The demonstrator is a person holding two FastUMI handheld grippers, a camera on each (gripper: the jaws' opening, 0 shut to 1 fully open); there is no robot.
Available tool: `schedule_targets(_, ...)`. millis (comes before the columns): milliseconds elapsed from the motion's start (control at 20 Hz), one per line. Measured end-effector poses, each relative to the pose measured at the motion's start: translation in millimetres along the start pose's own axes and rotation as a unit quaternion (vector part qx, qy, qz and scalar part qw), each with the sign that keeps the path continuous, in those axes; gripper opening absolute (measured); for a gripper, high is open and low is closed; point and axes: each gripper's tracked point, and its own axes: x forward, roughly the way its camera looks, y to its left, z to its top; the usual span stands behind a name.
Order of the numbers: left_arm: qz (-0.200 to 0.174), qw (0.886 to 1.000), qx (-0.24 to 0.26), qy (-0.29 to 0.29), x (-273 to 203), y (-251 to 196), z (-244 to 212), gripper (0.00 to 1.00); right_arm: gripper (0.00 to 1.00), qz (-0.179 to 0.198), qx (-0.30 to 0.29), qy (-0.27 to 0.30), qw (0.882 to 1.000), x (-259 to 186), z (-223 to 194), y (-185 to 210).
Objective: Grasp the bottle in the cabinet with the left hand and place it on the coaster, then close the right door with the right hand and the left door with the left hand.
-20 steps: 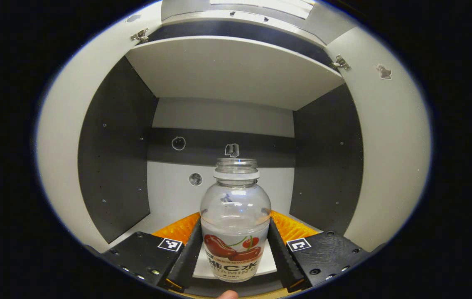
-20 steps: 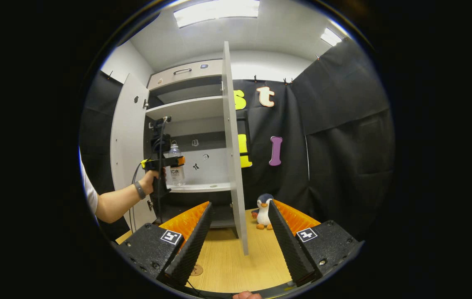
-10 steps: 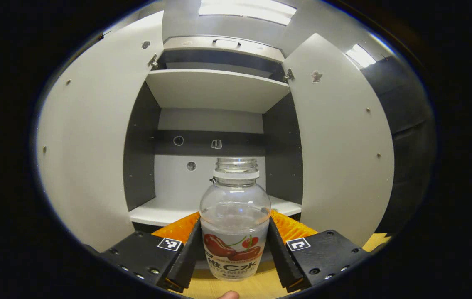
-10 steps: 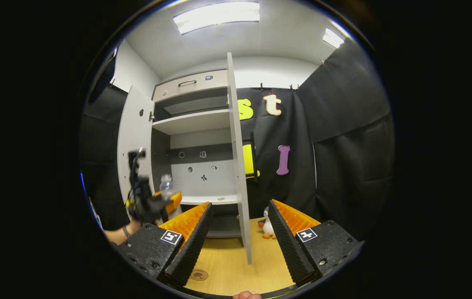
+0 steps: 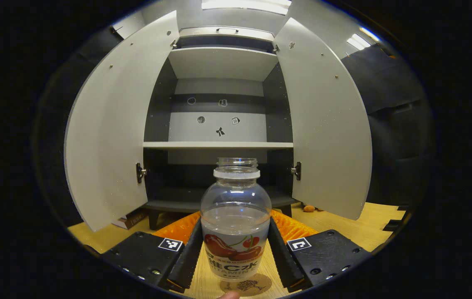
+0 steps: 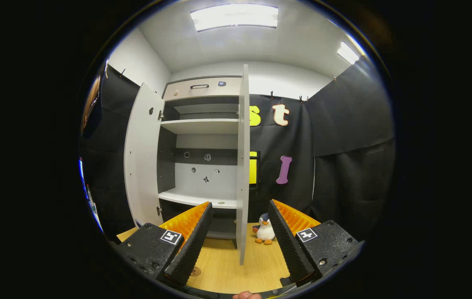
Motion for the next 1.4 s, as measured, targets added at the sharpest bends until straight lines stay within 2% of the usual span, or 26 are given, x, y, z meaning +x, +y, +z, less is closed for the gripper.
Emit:
schedule_targets(250, 0.006, 1.0, 0.008, 0.026, -2.3, -6.7, -40.4, 0.76, 0.82, -0.004, -0.012, 0.01, 1.0, -4.7, 1.5, 3.8)
schedule_targets(400, -0.008, 0.999, -0.015, 0.034, -1.8, -13.5, -60.7, 0.76, 0.82, -0.004, -0.006, 0.018, 1.0, -2.7, -4.0, 5.2)
schedule_targets(650, -0.015, 1.0, 0.004, 0.021, -2.0, -15.3, -60.3, 0.76, 0.82, -0.003, 0.007, 0.026, 1.0, 5.2, -9.9, 7.9)
schedule_targets(700, -0.016, 1.0, 0.003, 0.026, -1.8, -15.2, -62.5, 0.8, 0.82, -0.003, 0.008, 0.026, 1.0, 6.8, -10.4, 8.4)
schedule_targets(800, -0.013, 0.999, 0.003, 0.034, -1.9, -11.2, -66.0, 0.8, 0.82, -0.001, 0.01, 0.026, 1.0, 9.8, -11.8, 8.8)
schedule_targets(950, -0.018, 0.999, -0.001, 0.039, -1.1, -12.0, -67.7, 0.91, 0.82, 0.001, 0.021, 0.037, 0.999, 12.7, -19.8, 7.3)
schedule_targets(1050, -0.029, 0.999, -0.002, 0.029, -5.0, -14.7, -59.6, 0.99, 0.82, -0.001, 0.03, 0.039, 0.999, 14.2, -22.1, 3.9)
schedule_targets(1100, -0.031, 0.999, 0.001, 0.021, -8.7, -15.7, -53.7, 0.96, 0.82, -0.001, 0.033, 0.039, 0.999, 15.0, -24.0, 2.3)
schedule_targets(1400, -0.015, 1.0, -0.01, -0.025, -31.5, 2.0, 0.0, 0.96, 0.82, -0.007, 0.041, 0.038, 0.998, 18.1, -39.7, -6.6)
